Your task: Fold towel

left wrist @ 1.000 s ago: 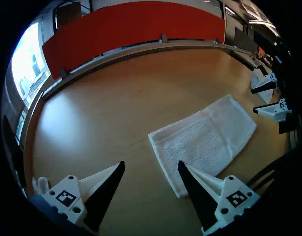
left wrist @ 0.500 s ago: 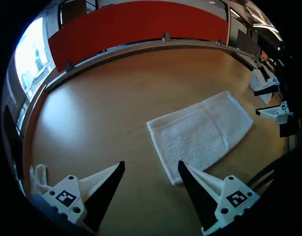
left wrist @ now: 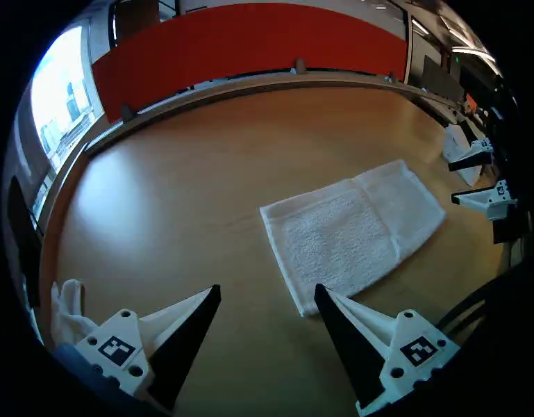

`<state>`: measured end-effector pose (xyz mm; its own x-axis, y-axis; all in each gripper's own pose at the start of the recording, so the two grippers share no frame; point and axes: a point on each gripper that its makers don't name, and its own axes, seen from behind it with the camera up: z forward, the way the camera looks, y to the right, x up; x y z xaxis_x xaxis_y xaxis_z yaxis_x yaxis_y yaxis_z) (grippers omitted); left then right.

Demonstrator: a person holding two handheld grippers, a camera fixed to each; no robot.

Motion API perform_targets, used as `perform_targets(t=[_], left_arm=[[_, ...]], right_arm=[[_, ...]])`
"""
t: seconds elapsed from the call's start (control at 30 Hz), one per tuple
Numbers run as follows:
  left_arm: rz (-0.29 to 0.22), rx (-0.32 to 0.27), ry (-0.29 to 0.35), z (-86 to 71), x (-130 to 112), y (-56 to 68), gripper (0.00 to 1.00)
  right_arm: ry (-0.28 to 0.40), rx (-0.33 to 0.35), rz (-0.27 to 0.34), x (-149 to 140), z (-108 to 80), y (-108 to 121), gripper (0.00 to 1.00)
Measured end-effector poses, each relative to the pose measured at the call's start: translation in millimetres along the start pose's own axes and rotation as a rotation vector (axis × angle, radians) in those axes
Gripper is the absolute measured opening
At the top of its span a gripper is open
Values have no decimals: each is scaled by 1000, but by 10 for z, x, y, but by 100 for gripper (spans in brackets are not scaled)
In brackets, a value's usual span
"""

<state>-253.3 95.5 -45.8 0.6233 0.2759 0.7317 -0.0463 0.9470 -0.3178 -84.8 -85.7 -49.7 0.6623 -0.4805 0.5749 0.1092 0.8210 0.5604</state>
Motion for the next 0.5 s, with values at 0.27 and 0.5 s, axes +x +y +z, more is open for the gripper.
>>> perform_targets(t=[0.27,0.5], left_arm=[[-42,17,9,-101,-86,-29,100],[-83,32,23,-193,-148,-86,100]], right_arm=[[-3,35,-17,-8,6,-59,100],[-11,69,-44,-23,49,-127,100]])
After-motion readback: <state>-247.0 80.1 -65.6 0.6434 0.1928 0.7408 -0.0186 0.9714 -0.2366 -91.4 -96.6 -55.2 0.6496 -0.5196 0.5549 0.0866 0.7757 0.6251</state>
